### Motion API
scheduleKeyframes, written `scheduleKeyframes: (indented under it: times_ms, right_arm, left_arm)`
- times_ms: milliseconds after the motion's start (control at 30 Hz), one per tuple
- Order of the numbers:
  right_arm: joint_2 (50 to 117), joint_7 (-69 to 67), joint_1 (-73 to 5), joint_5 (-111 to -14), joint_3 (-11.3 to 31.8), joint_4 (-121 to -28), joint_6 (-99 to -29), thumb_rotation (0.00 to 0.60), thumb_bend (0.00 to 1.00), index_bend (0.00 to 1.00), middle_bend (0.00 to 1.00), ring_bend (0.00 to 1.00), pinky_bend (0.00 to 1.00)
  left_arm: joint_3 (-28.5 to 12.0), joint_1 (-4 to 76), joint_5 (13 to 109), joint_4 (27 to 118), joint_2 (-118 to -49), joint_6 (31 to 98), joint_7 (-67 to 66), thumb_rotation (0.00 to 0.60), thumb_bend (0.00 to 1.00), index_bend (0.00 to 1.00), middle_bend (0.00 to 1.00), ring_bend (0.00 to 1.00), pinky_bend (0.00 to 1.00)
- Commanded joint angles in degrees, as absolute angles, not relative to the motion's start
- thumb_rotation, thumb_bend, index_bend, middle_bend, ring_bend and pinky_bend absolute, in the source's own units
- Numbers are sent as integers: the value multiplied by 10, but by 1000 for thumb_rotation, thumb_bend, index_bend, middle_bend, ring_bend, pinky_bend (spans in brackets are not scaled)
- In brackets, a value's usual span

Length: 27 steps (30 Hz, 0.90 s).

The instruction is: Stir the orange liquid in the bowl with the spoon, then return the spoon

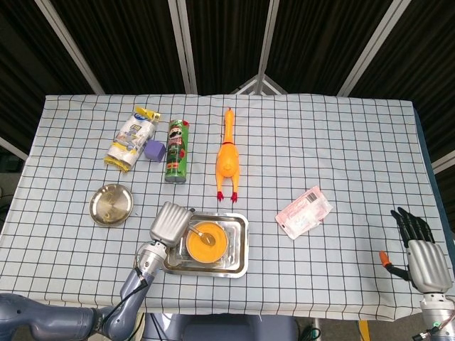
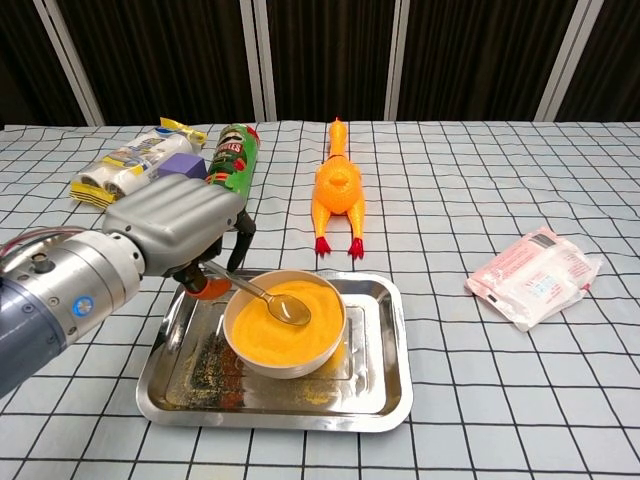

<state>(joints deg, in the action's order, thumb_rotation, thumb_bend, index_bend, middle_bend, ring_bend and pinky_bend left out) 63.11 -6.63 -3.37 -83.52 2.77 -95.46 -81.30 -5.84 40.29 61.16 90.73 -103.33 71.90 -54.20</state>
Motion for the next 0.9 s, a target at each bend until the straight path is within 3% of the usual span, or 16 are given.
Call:
scheduleKeyframes:
  times_ms: [33, 467, 900]
  right_arm:
    - [631, -66, -34, -835, 28, -955, -813, 600, 404, 0, 0, 0, 0]
    - [631, -67, -34, -835, 28, -955, -812, 600, 404, 0, 0, 0, 0]
    - [630, -67, -34, -835, 27, -956, -812, 600, 404, 0, 0, 0, 0]
  left_arm:
    - [-59, 403, 612, 907, -1033, 719, -542, 600, 426, 571, 1000, 993, 973]
    - [-60, 401, 617, 905, -1036, 716, -540, 600, 427, 572, 1000, 992, 973]
    - [-62, 399, 616, 904, -1038, 715, -544, 600, 501, 597, 1000, 992, 973]
